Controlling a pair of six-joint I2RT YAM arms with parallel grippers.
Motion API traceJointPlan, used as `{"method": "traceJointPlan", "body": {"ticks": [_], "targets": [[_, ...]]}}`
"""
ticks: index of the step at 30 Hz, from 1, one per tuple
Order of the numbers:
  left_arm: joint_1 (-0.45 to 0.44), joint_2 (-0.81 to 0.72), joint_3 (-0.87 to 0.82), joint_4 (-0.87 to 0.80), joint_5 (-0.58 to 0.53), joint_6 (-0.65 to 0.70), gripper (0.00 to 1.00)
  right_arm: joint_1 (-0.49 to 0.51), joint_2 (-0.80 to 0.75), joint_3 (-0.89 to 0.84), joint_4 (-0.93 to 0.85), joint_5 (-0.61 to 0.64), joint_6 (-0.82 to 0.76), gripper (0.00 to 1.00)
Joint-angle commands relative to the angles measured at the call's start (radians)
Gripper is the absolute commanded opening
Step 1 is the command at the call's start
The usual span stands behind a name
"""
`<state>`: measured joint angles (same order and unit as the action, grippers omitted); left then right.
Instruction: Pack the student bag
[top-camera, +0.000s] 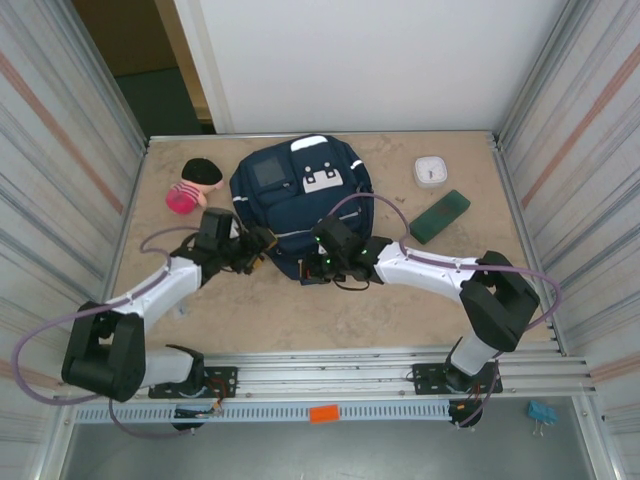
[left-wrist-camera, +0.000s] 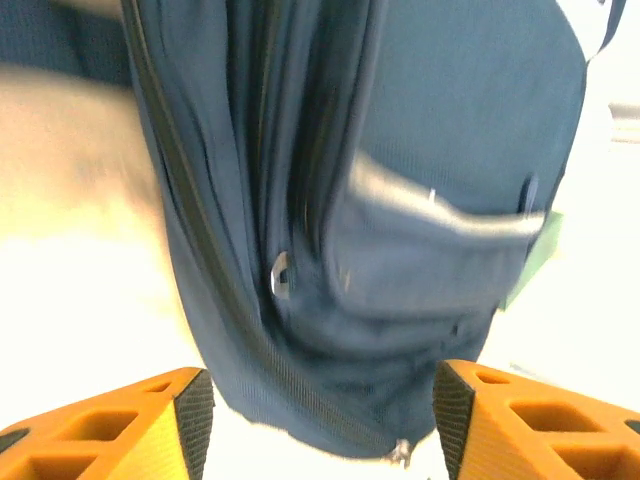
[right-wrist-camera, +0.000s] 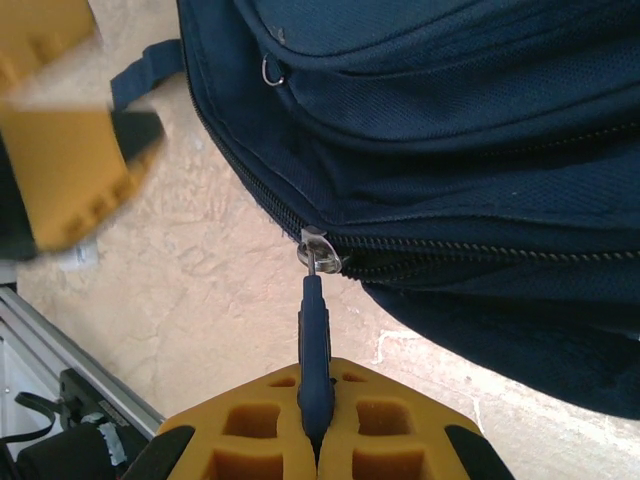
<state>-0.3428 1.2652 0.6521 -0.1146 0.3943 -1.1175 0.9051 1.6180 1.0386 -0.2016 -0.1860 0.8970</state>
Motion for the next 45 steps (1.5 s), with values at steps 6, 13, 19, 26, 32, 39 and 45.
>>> {"method": "traceJointPlan", "body": {"ticks": [6,13,19,26,32,39,45], "targets": [[-0.071,0.003,-0.044,0.135,-0.024,-0.186,0.62,-0.012,0.034,0.046,-0.002,-0.068,-0.054,0.0],[-0.072,0.14,-0.064,0.313,0.033,-0.29,0.59,-0.009,0.036,0.048,-0.017,-0.065,-0.055,0.0],[-0.075,0.213,-0.053,0.368,0.064,-0.333,0.14,-0.011,0.033,0.052,-0.066,-0.029,-0.09,0.0],[-0.101,0.183,-0.023,0.261,0.045,-0.274,0.0,-0.034,0.069,0.087,-0.11,0.003,-0.129,0.05],[-0.101,0.176,-0.037,0.266,0.054,-0.272,0.0,-0.055,0.102,0.12,-0.112,-0.008,-0.136,0.18],[-0.102,0.173,-0.033,0.261,0.057,-0.26,0.0,-0.061,0.138,0.157,-0.122,-0.028,-0.148,0.04],[-0.084,0.156,-0.046,0.194,0.019,-0.217,0.0,-0.093,0.096,0.128,-0.173,0.001,-0.159,0.0]]}}
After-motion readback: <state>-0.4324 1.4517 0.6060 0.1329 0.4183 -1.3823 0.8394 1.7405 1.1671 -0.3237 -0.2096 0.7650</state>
